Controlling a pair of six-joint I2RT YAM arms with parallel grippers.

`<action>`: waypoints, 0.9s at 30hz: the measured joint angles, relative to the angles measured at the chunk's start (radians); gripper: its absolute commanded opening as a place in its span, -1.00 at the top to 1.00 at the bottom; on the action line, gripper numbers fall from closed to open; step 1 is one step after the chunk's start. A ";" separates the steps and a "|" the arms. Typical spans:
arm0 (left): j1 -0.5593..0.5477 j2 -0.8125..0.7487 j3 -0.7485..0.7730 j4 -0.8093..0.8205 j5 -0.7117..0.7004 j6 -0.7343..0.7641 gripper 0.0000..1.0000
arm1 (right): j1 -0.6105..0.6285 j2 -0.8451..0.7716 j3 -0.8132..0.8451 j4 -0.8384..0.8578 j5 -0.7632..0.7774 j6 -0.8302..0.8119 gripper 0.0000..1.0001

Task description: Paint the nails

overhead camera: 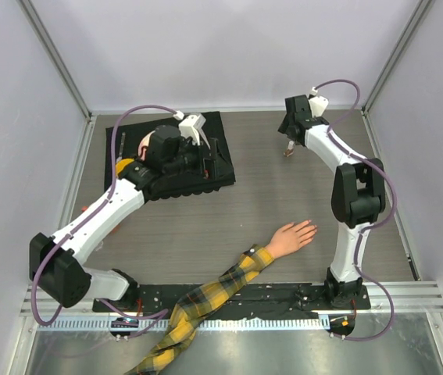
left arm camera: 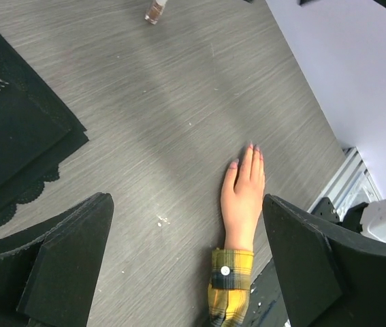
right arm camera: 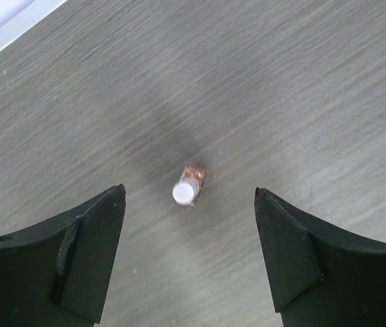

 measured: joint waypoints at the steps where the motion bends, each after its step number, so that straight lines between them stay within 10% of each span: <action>1: -0.005 0.000 0.000 -0.001 0.000 0.000 -0.91 | 0.000 0.023 0.021 0.002 0.007 0.001 -0.52; 27: -0.064 0.002 0.000 -0.039 -0.003 0.010 -0.90 | 0.039 0.181 0.060 0.014 0.061 -0.007 0.20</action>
